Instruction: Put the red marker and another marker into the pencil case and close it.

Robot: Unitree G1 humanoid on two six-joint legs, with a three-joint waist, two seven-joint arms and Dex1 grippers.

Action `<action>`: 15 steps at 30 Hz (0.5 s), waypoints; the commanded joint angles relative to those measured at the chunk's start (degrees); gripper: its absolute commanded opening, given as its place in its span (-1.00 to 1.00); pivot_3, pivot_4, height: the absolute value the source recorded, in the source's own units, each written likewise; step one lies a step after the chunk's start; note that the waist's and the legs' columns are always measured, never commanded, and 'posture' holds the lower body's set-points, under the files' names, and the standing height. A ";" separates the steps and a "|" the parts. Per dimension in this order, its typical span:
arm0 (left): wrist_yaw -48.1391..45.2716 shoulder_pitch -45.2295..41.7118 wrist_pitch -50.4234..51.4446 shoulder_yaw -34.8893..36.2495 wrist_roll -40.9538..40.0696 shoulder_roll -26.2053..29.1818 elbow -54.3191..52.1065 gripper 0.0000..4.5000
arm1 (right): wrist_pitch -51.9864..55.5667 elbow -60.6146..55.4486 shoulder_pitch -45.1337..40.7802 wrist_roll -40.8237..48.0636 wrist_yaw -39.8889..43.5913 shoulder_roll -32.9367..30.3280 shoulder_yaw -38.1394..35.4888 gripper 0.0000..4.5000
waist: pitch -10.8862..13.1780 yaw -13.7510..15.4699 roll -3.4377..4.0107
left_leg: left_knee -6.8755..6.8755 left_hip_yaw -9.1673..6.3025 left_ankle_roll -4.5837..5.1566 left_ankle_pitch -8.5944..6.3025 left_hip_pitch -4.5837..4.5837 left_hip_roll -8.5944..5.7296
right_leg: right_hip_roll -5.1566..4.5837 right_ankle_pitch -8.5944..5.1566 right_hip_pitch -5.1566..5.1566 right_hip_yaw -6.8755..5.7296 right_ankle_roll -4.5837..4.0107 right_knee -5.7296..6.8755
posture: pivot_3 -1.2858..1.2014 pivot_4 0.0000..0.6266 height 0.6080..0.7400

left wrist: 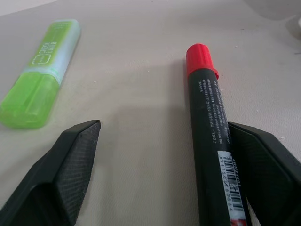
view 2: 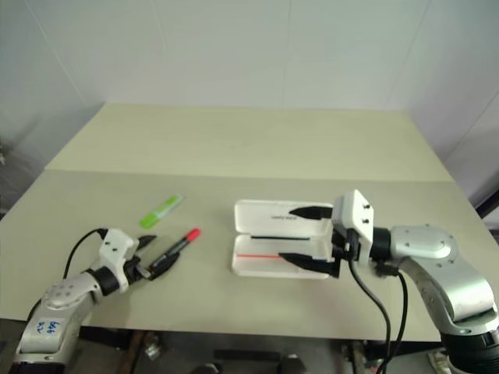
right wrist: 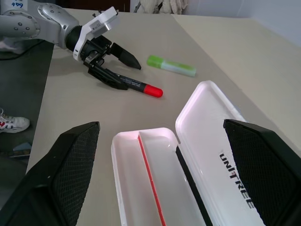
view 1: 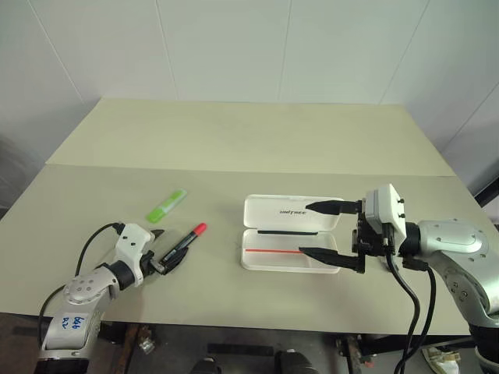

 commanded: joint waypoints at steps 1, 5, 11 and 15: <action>1.66 -0.72 -0.65 0.56 0.70 -0.51 0.60 0.44 | -1.09 -0.05 -1.90 -0.09 -0.81 0.67 0.07 1.00 | 0.00 -0.02 0.00 | 0.00 0.00 0.00 0.00 0.00 0.00 | 0.00 0.00 0.01 0.00 0.00 -0.01 | 0.03 -0.52 1.00; 1.04 -0.66 -0.65 0.20 0.48 -0.70 1.40 -0.14 | -0.55 -0.39 -2.88 0.18 -1.24 0.42 -0.31 1.00 | 0.00 -0.03 0.00 | 0.00 0.00 0.01 0.01 0.01 0.00 | 0.01 0.02 0.00 0.00 -0.02 0.00 | 0.03 -0.52 1.00; 0.30 -1.29 -1.57 -0.49 0.60 -0.70 2.90 -0.71 | -0.62 -1.74 -0.71 0.03 -2.46 -0.01 -1.59 1.00 | -0.01 0.04 0.00 | 0.00 0.00 0.01 0.01 0.02 0.00 | 0.00 0.02 0.02 0.00 -0.02 0.00 | 0.03 -0.52 1.00; -0.50 -2.22 -2.72 -0.84 0.46 -0.90 4.01 -0.71 | -0.90 -2.16 0.30 0.12 -2.90 -0.04 -1.90 1.00 | -0.01 0.08 0.01 | 0.00 0.01 0.04 0.03 0.03 0.00 | 0.00 0.03 0.03 0.00 -0.02 -0.01 | 0.03 -0.52 1.00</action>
